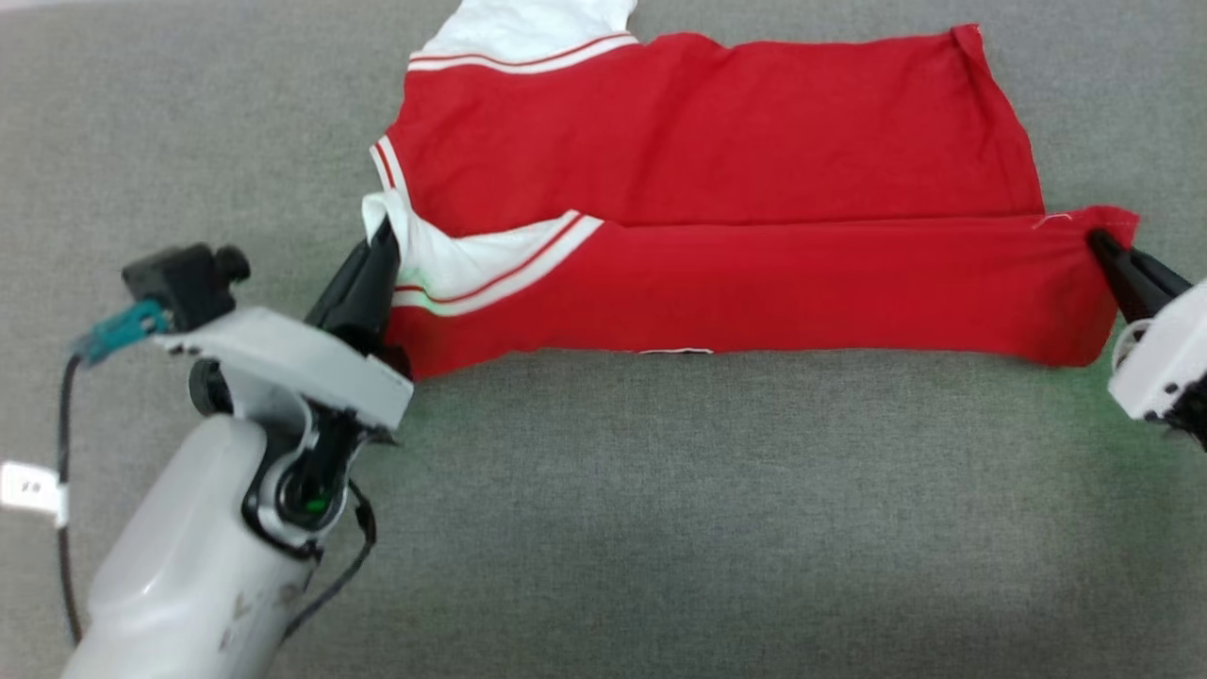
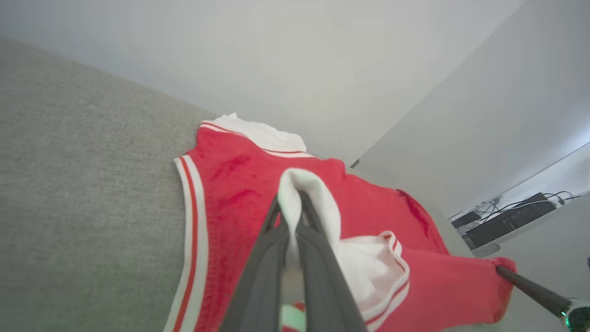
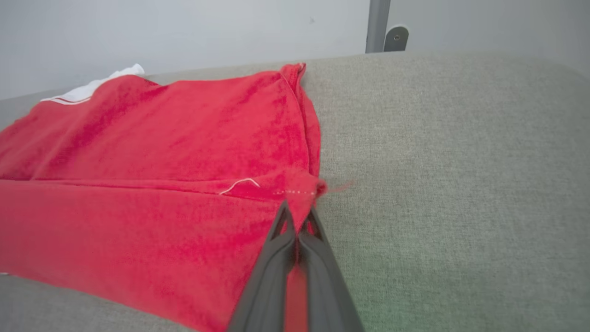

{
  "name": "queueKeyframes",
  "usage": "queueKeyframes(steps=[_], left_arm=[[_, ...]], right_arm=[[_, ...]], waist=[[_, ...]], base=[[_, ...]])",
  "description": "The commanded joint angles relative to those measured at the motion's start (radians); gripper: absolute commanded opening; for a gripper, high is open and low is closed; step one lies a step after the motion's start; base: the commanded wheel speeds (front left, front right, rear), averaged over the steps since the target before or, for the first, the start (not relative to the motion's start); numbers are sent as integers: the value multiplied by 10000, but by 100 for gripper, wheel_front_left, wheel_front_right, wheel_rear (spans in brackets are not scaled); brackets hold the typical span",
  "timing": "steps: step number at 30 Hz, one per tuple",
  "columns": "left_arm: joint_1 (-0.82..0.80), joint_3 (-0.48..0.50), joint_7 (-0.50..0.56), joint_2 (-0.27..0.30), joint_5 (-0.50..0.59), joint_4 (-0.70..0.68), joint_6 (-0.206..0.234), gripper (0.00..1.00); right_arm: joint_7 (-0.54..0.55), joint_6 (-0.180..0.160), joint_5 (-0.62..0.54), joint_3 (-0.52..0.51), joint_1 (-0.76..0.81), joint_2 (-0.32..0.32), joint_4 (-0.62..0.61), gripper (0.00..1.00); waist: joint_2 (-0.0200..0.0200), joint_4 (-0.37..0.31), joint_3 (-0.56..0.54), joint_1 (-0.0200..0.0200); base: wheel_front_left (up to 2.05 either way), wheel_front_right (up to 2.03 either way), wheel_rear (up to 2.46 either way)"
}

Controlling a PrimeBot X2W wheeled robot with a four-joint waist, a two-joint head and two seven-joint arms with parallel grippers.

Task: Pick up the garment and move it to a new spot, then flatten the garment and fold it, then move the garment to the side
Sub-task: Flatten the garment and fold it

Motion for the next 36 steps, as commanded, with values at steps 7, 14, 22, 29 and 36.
queueKeyframes(steps=[7, 14, 22, 29, 36], left_arm=[[-892, -399, -8, -329, 485, 2257, -76, 0], [-1259, -750, -144, -533, 733, 3721, -405, 35], [-1518, -1017, -573, -447, 1098, 4168, -679, 100], [-1009, -1040, -856, -211, 1192, 3852, -675, 100], [-94, -959, -1294, 108, 1626, 3006, -274, 100]], right_arm=[[-556, -19, -196, 574, -800, 176, 1563, 0], [-1134, -19, -83, 1256, -1283, 128, 2589, 0], [-1982, -17, 96, 1743, -1422, -1, 2998, 100], [-2578, -17, 198, 1966, -922, -308, 2700, 100], [-3443, -17, 103, 1921, -86, -561, 1979, 100]], waist=[[-1, -67, 338, 0], [-1, -33, 391, 0], [-1, -28, -194, 0], [-1, -115, -893, 0], [-1, -186, -1449, 0]], base=[[0, 0, 0], [0, 0, 0], [0, 0, 0], [0, 0, 0], [0, 0, 0]])
